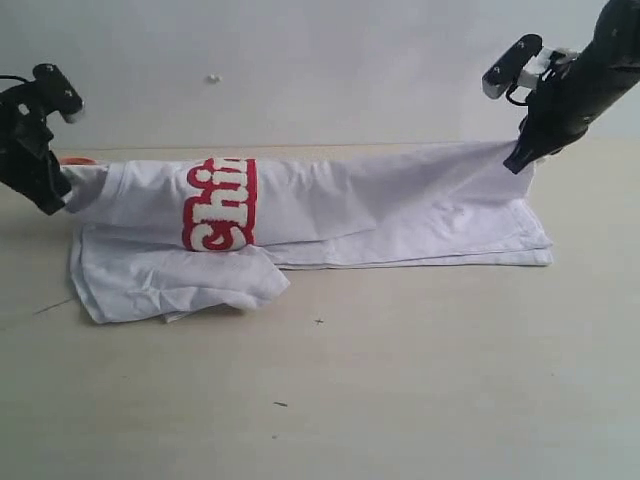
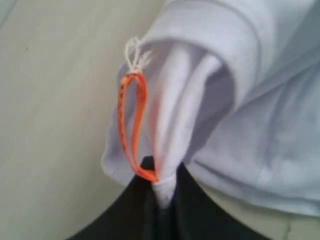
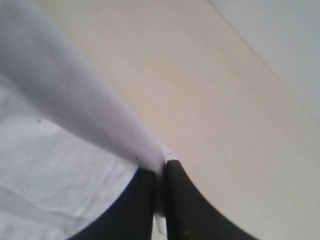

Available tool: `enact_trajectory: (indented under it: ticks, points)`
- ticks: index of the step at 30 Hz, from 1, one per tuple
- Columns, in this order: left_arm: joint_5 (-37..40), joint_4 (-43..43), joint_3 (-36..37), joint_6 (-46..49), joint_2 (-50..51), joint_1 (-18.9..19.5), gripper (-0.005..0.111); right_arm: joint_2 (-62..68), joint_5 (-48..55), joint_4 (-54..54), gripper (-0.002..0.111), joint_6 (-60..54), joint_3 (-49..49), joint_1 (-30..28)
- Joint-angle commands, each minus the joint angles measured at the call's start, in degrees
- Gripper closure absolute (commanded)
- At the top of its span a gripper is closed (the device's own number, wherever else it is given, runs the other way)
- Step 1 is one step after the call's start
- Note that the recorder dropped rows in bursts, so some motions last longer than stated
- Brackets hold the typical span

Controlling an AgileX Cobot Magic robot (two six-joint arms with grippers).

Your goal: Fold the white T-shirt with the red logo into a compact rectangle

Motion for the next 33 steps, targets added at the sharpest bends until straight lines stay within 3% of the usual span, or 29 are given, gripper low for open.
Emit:
enact_trajectory:
  ticks: [1, 10, 18, 33]
  points:
    - [2.79, -9.93, -1.27, 1.88, -3.99, 0.12, 0.107, -3.17, 4.18, 4.24, 0.108, -2.01, -1.31, -0.3]
    - [14.5, -12.95, -1.53, -2.0, -12.26, 2.87, 0.107, -11.04, 12.23, 16.58, 0.108, -4.24, -1.31, -1.63]
    - [21.13, -9.04, 0.13, -9.46, -23.01, 6.32, 0.107, -19.27, 20.39, 14.75, 0.108, 1.66, -0.7, -2.5]
    - [24.35, -3.5, 5.99, -18.82, -43.53, 6.86, 0.107, -39.05, 17.0, 12.03, 0.108, 10.98, 11.83, -2.5]
